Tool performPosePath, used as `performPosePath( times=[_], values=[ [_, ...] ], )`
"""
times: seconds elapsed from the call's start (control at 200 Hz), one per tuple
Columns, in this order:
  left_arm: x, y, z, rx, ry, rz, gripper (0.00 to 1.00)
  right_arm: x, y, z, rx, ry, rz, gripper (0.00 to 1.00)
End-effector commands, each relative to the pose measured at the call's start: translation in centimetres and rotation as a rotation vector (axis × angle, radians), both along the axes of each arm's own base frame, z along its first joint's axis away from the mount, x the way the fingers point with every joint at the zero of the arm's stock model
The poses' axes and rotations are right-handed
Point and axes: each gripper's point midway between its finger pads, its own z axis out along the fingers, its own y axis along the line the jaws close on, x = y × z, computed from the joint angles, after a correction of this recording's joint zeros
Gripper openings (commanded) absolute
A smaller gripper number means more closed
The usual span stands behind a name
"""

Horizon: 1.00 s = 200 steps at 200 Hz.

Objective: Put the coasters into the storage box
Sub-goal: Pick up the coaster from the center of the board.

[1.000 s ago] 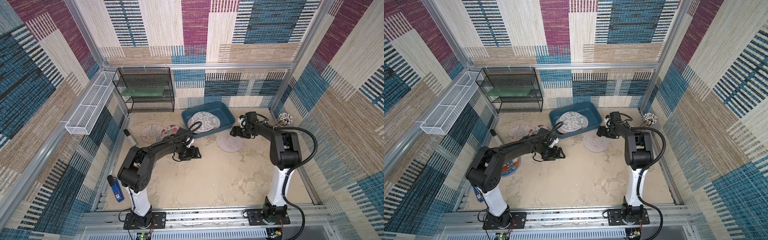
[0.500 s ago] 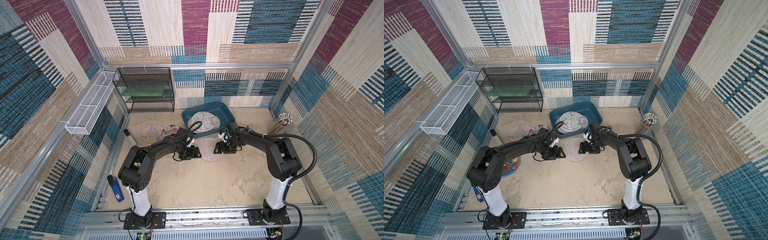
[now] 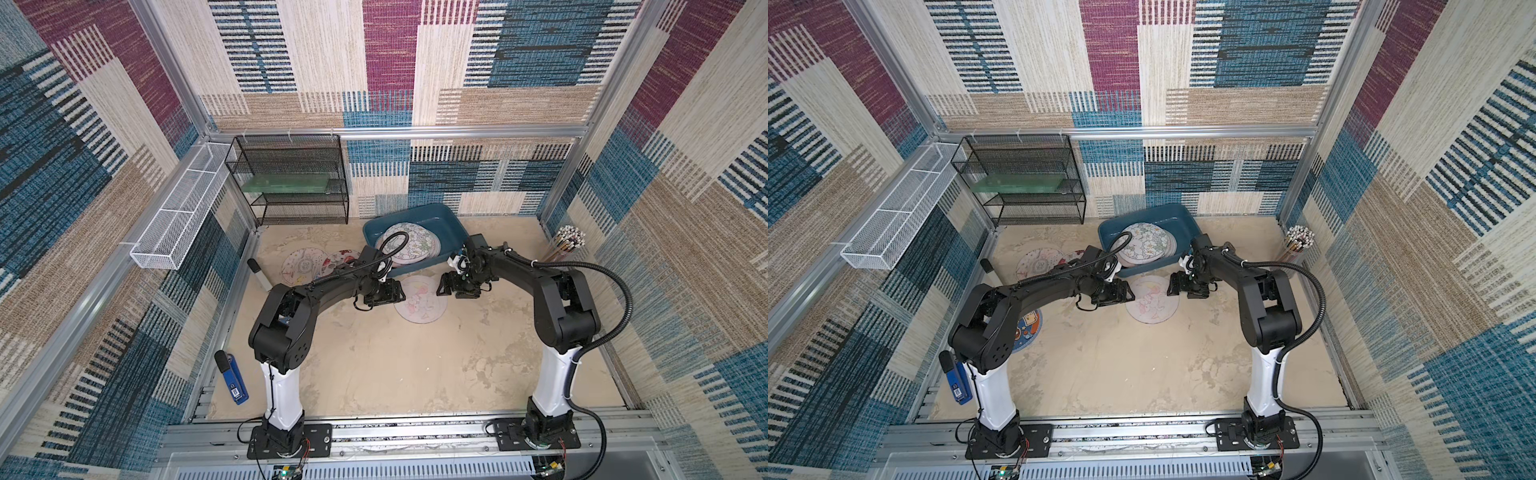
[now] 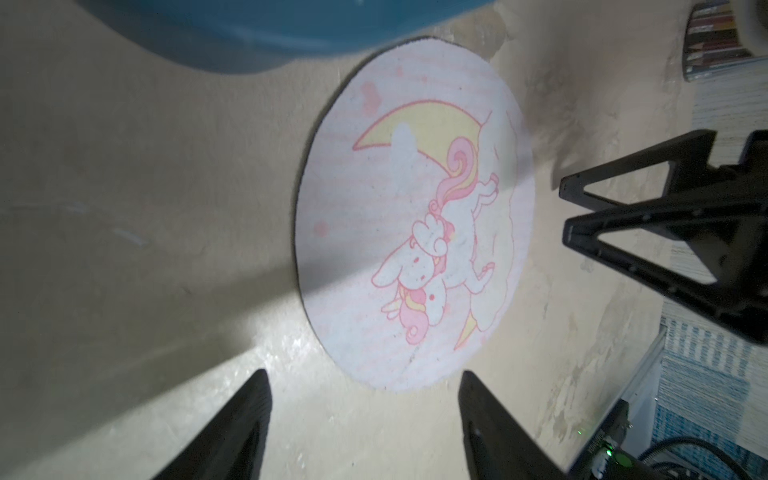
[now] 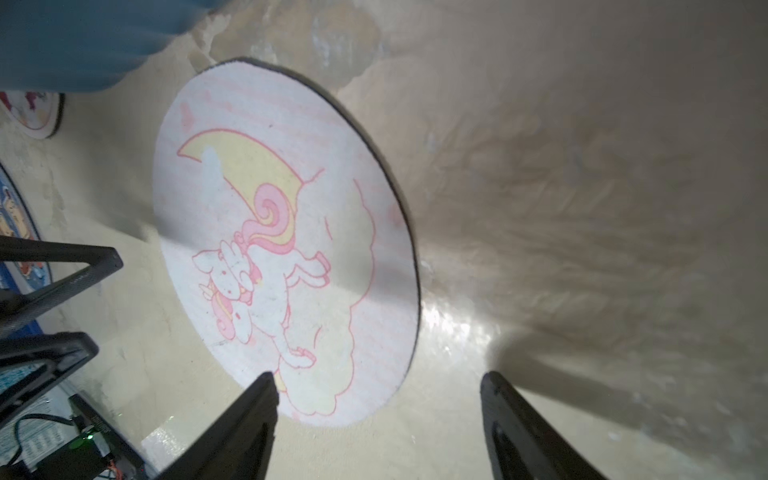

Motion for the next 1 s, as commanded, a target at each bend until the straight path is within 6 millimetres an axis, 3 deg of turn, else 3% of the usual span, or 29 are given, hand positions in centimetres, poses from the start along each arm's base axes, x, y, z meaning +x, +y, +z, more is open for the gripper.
performPosePath(
  times=[0.0,0.426,0.997],
  values=[
    [1.2,0.1,-0.3,0.028,-0.03,0.017,0.67,0.1,-0.1,-0.8,-0.053,-0.01,0.029,0.78],
    [0.6,-0.6,-2.3,0.07,0.012,-0.01,0.58,-1.1,1.1,-1.8,-0.043,0.023,0.073,0.74],
    [0.0,-1.4,-2.2,0.053,0.021,-0.031,0.55,-1.6,2.1,-2.0,-0.009,0.04,0.089,0.68]
  ],
)
